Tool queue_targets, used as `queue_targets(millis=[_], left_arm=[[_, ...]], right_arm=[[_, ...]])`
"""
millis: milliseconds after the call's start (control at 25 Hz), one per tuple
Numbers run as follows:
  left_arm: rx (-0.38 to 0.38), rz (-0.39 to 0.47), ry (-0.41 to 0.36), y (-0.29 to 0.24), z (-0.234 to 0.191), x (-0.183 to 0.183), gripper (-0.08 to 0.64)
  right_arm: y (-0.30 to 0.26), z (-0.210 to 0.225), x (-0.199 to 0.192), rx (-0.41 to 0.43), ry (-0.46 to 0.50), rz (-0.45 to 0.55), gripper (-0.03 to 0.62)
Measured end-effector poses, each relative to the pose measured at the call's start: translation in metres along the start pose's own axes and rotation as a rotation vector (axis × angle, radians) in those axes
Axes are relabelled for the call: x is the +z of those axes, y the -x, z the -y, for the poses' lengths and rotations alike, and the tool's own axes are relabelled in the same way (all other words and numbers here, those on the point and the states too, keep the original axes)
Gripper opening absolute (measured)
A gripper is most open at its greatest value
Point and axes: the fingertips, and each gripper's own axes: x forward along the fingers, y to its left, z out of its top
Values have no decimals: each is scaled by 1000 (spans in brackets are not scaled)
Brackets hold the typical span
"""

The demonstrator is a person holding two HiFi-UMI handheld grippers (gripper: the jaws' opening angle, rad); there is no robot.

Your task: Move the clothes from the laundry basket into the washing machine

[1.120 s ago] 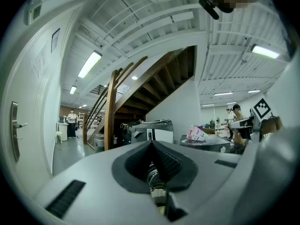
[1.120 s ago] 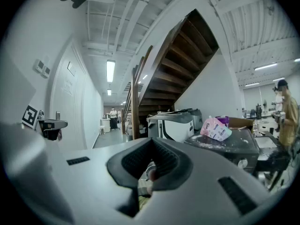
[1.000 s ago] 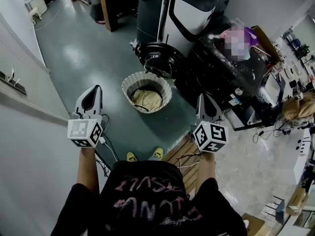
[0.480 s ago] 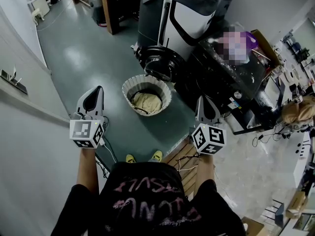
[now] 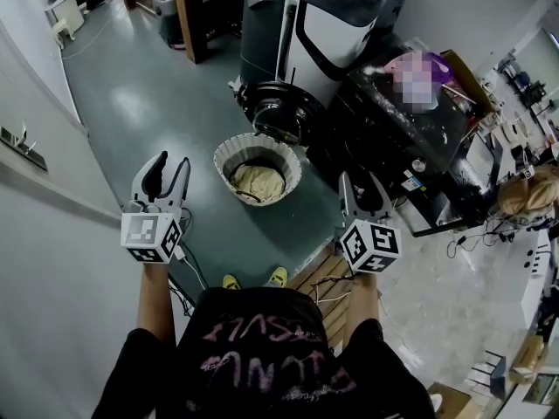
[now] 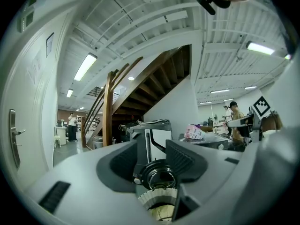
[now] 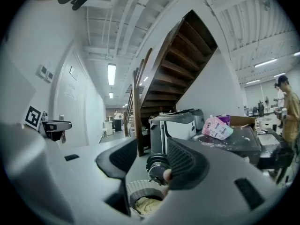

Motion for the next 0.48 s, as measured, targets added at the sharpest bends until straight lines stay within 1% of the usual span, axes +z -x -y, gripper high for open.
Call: queue_targets(millis=[160, 240, 280, 360, 480], left_arm=[[-1, 2, 6, 0, -1, 2, 278], [1, 7, 20, -1, -2, 2, 310], [4, 10, 22, -1, -3, 2, 338], [12, 11, 20, 0, -5, 1, 369], [24, 11, 22, 2, -8, 1, 397]], right_arm=[[0, 0, 2, -3, 7, 9, 301], [0, 1, 2, -3, 4, 11, 339], [-1, 1, 2, -1, 2, 13, 357], [-2, 0, 2, 1, 1, 15, 383], [-1, 0, 0, 2, -1, 15, 394]])
